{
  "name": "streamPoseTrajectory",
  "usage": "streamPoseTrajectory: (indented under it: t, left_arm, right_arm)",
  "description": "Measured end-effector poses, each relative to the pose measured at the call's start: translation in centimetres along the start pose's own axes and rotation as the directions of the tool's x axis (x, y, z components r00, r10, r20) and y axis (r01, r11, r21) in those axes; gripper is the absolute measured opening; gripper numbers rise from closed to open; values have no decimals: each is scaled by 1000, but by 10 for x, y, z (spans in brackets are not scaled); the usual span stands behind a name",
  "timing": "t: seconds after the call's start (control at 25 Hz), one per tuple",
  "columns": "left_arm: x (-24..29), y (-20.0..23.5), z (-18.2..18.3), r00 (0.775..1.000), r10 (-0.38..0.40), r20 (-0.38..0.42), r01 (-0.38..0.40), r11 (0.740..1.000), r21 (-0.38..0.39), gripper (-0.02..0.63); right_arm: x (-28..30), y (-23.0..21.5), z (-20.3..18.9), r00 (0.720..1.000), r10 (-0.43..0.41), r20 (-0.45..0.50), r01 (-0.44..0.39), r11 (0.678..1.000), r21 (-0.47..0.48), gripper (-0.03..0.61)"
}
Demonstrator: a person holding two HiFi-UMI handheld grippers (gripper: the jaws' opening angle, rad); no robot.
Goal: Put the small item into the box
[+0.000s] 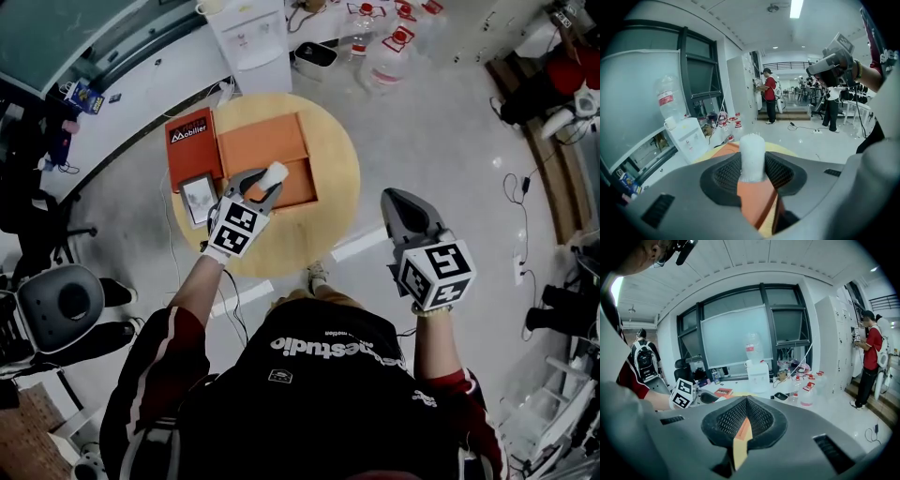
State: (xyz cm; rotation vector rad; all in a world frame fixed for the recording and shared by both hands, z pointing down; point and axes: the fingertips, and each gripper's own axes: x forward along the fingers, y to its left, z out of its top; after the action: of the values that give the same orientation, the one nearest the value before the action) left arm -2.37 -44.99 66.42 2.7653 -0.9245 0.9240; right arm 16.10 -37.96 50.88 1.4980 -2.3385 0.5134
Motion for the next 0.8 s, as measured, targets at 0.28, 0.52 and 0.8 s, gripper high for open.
streamPoseTrajectory:
  t: [0.28,0.52,0.8]
  left_arm:
    - [28,-3,-19,999,-24,-46,26,999,41,166]
    - [50,-1,-35,995,-37,-95,41,998,41,166]
    - [71,7,-47,993,-77,-90,71,995,-68,166]
  right_arm:
    - [6,-12,-9,1000,-12,-15,12,999,35,25]
    - [9,-15,-7,1000,-11,-25,12,999,41,25]
    - [14,-19,-10,999,-27,-37,29,999,46,25]
